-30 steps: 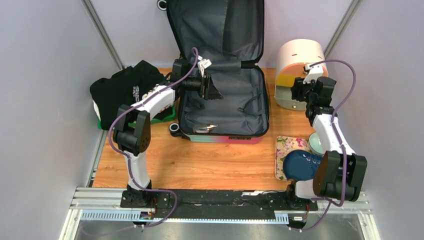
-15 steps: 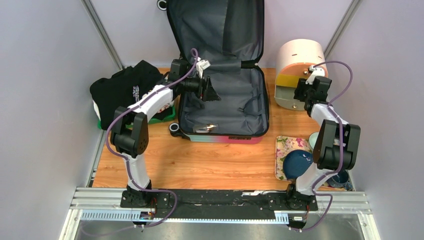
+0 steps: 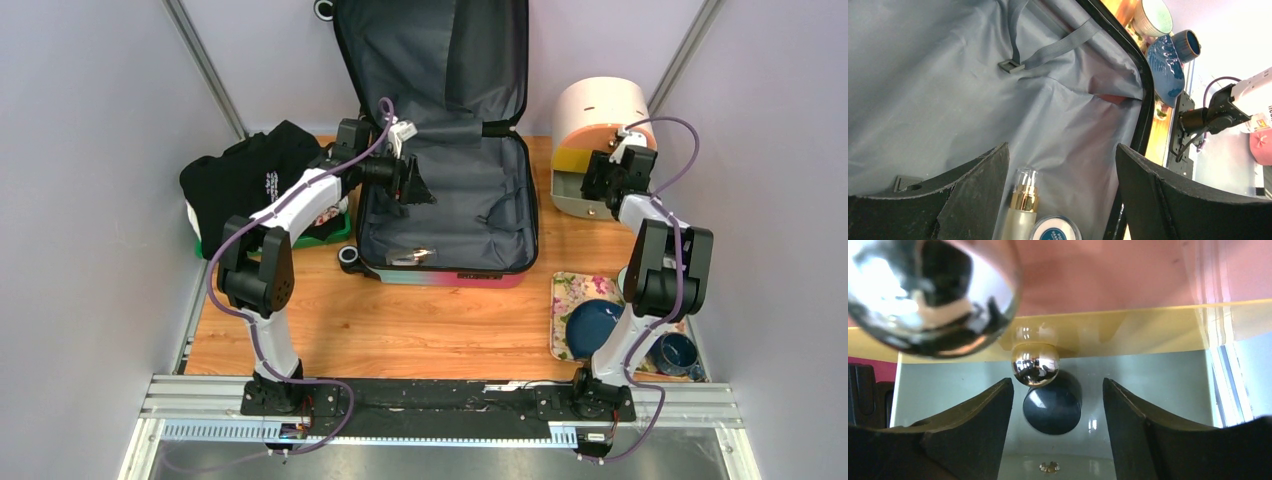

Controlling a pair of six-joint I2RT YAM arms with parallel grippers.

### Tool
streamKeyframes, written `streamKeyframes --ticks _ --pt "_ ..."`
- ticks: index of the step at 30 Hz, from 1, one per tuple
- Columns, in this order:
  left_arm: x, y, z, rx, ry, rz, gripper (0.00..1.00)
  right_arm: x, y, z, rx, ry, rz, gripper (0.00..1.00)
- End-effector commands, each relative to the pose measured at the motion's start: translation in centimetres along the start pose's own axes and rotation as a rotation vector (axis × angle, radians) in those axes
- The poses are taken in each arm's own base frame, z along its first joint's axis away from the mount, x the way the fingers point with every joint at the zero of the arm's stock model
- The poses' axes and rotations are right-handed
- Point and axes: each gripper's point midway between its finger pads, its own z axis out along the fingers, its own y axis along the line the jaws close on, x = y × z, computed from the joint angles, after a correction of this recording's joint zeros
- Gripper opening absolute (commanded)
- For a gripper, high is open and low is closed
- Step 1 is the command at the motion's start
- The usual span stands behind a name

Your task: Open, take out, and arrange the luggage

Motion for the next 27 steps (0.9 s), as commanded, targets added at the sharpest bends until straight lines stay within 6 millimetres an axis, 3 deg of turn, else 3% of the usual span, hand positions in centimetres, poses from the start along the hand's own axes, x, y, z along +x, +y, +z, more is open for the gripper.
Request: streamKeyframes --ticks 1,3,4,6,9,11,12,15,18,19,21,27 --pt "-2.3 -0.3 -0.4 0.001 -0.035 0.060 0.86 -3.1 0.3 -1.5 -0.011 -0.062 0.032 0.73" --pt "-2.3 -0.2 -0.3 0.006 -0.037 0.045 0.85 -3.9 0.7 -2.9 -0.032 -0.079 0.037 0.74" --pt "-2.4 -0.2 -0.1 0.007 -0.039 0.048 0.86 -3.1 1.0 -3.5 -0.038 -0.057 0.049 0.74" --pt "-2.4 0.0 -0.1 0.008 -0.041 0.039 0.86 -4.1 1.1 -5.3 -0.039 -0.081 0.064 0.74" --pt "-2.4 0.0 -0.1 0.006 -0.042 0.041 0.86 -3.2 1.0 -7.5 -0.029 -0.061 0.102 0.71" --pt "-2.3 0.0 -0.1 0.003 -0.040 0.041 0.86 -1.5 0.8 -8.4 -0.009 -0.012 0.137 0.67" --pt "-2.2 -0.1 -0.1 0.004 -0.039 0.043 0.86 -1.8 0.8 -9.4 -0.004 -0.023 0.144 0.65" --pt "-2.0 0.0 -0.1 -0.001 -0.035 0.042 0.86 -0.3 0.9 -10.4 0.002 0.018 0.176 0.53" --pt "-2.0 0.1 -0.2 -0.005 -0.036 0.046 0.86 2.0 0.5 -10.3 0.034 0.080 0.211 0.34" --pt "-2.1 0.2 -0.2 -0.007 -0.035 0.052 0.86 2.9 0.4 -9.9 0.041 0.109 0.217 0.23" --pt "-2.4 0.4 -0.2 -0.016 -0.035 0.059 0.86 3.2 0.3 -9.3 0.043 0.123 0.231 0.10" --pt "-2.5 0.6 -0.4 -0.025 -0.032 0.078 0.86 3.6 0.2 -6.3 0.037 0.114 0.277 0.05"
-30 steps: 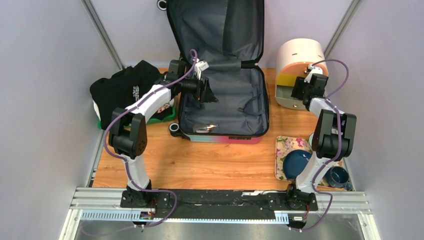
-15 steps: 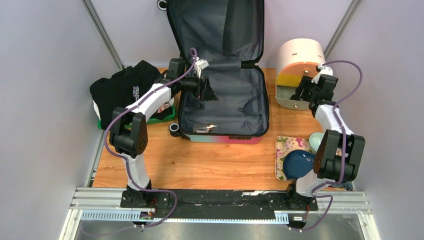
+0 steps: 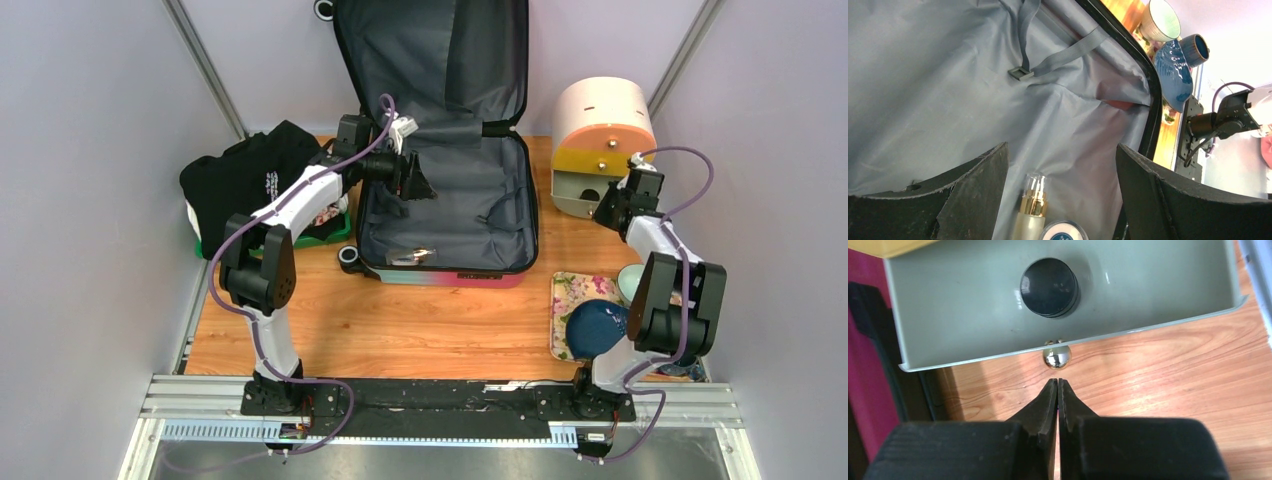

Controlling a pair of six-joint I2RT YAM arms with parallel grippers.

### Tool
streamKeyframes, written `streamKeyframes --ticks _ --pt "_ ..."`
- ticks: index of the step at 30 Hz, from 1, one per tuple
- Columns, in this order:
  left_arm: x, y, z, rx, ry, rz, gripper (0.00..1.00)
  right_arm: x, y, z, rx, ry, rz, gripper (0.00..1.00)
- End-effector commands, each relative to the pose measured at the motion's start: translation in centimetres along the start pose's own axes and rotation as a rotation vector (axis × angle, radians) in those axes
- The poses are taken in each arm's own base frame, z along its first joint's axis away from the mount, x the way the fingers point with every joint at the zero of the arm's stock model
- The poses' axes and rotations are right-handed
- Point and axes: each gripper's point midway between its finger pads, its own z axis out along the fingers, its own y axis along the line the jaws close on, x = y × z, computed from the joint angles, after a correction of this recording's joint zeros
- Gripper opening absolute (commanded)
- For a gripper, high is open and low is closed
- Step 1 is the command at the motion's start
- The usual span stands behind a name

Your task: Open, take out, and arrange the luggage

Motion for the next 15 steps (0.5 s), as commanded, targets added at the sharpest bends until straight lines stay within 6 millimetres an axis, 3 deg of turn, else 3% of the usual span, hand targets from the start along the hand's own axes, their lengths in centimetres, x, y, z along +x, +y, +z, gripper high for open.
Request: streamKeyframes --ticks 1,2,6,15 --pt "-1.5 0.0 -0.4 -0.003 -0.019 0.062 0.86 -1.8 0.0 1.8 -0.003 -0.060 0.057 0.06" --pt "-1.4 -0.1 -0.5 -0.003 -0.018 0.065 0.86 -1.7 0.0 2.5 -0.005 -0.057 0.063 0.06" --pt "-1.3 -0.1 -0.9 -0.010 -0.012 0.071 0.86 -4.7 0.9 4.1 -0.053 -0.163 0.075 0.18" --pt "-0.6 0.3 -1.4 -0.024 0.006 0.061 0.86 -8.9 2.7 6.6 -0.094 -0.320 0.067 0.23"
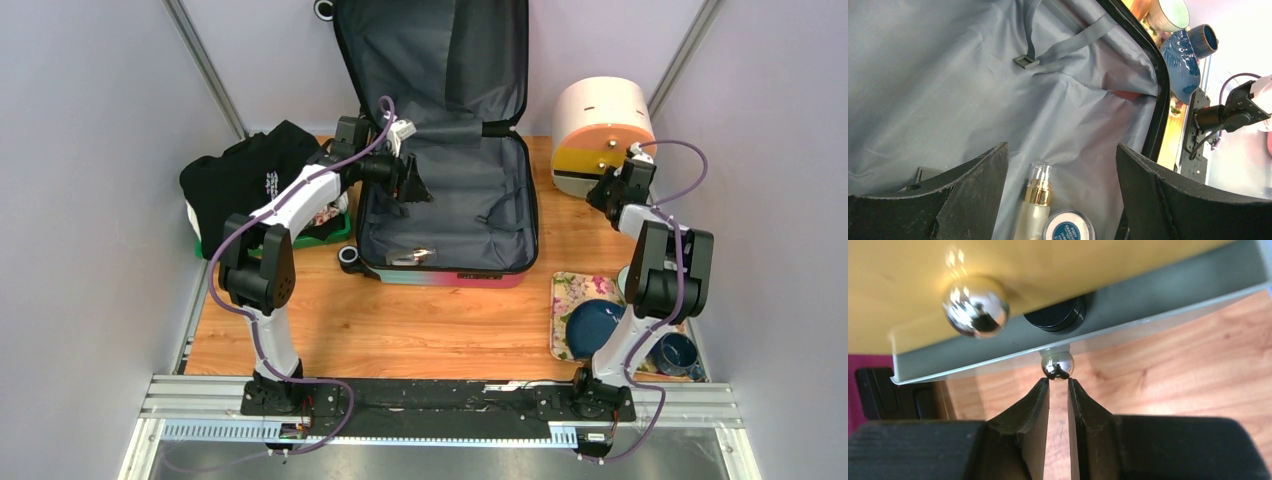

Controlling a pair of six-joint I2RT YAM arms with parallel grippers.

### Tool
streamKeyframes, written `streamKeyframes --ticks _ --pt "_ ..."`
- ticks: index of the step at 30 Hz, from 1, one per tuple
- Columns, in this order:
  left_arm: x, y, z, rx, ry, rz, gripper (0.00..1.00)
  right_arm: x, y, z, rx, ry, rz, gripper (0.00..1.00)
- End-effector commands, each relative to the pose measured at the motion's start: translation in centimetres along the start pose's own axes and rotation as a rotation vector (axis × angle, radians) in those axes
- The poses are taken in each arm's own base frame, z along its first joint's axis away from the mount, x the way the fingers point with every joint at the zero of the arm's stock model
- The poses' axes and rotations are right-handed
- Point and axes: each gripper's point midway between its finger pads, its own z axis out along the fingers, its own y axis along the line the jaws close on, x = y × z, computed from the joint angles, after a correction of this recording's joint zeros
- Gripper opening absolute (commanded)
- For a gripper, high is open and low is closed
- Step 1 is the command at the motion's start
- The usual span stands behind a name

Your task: Open, take out, and arrange the luggage

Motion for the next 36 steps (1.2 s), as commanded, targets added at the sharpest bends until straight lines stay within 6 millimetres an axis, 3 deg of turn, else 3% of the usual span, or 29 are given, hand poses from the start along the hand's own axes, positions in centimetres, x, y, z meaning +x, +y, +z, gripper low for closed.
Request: streamKeyframes --ticks 1,6,10,18,23,24,26,36 --pt "-1.4 -0.3 -1.0 -0.006 -0.021 0.057 0.86 -6.7 2.7 0.8 -0.061 -0.252 -0.015 0.24" --pt "-1.3 0.1 -1.0 -0.012 -0.018 0.049 0.86 -7.5 3.4 0.9 -0.077 -0.303 -0.001 0.38" --pt "-1.2 0.4 -0.9 -0.011 -0.018 0.044 0.86 -7.2 3.3 0.2 -0.080 -0.318 -0.016 0.41" --pt "-1.1 0.3 -0.7 0.005 -0.021 0.040 0.86 -6.6 3.3 -3.5 -0.196 -0.223 0.004 0.39" --pt "-0.9 0.1 -0.6 0.021 -0.024 0.036 0.86 -6.5 3.9 -4.8 -0.296 -0.131 -0.008 0.52" --pt "-0.9 0.2 -0.6 0.023 -0.026 0.037 0.86 -6.7 4.1 -4.8 -0.301 -0.124 -0.002 0.57" --pt "-0.9 0.1 -0.5 0.025 -0.028 0.038 0.86 -7.0 4.3 -4.7 -0.316 -0.127 0.006 0.59" --pt "-0.8 0.3 -0.5 0.024 -0.027 0.040 0.86 -10.1 4.5 -2.3 -0.317 -0.196 0.039 0.57"
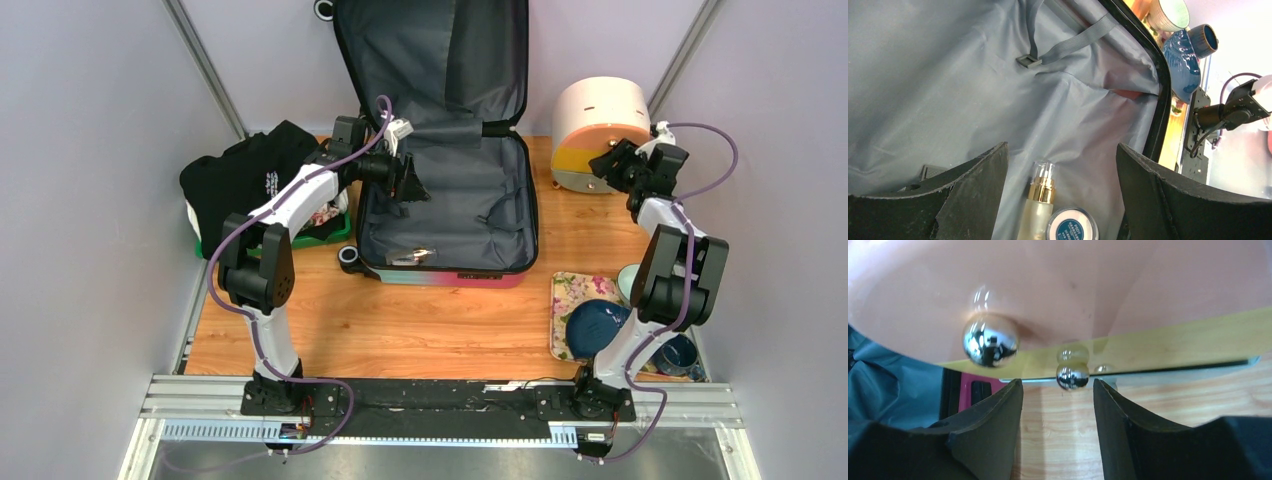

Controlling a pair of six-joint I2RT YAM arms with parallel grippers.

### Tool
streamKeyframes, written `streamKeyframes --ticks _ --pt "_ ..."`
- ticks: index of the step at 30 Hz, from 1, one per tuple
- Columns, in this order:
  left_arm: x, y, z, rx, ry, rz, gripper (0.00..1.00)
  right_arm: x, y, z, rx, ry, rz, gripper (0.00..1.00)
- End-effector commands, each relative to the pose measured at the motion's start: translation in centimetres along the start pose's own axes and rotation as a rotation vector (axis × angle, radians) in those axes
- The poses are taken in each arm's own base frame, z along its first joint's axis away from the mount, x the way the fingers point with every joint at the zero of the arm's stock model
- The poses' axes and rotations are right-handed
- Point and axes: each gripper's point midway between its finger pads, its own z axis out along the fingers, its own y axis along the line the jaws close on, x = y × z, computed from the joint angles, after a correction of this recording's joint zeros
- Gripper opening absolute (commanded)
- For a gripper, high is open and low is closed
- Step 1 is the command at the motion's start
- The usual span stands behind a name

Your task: Open, take out, and arrange the luggage

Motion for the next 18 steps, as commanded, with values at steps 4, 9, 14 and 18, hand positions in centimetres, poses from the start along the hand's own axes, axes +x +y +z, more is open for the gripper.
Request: streamKeyframes --ticks 4,9,14,18 --pt "-0.6 0.0 -0.3 0.007 -0.021 0.038 0.86 -2.8 0.5 2.0 -0.020 -0.053 -0.003 0.54" --pt "-0.4 0.1 -0.2 0.000 -0.018 0.044 0.86 -2.4 -0.2 2.0 0.012 -0.039 0.004 0.41" --pt "-0.3 0.3 -0.2 -0.005 -0.012 0.050 0.86 -1.5 -0.3 1.1 0.025 -0.013 0.008 0.27" --pt "0.0 0.4 -0.1 0.003 0.000 0.078 0.85 -0.3 -0.2 -0.3 0.034 0.009 0.019 0.17"
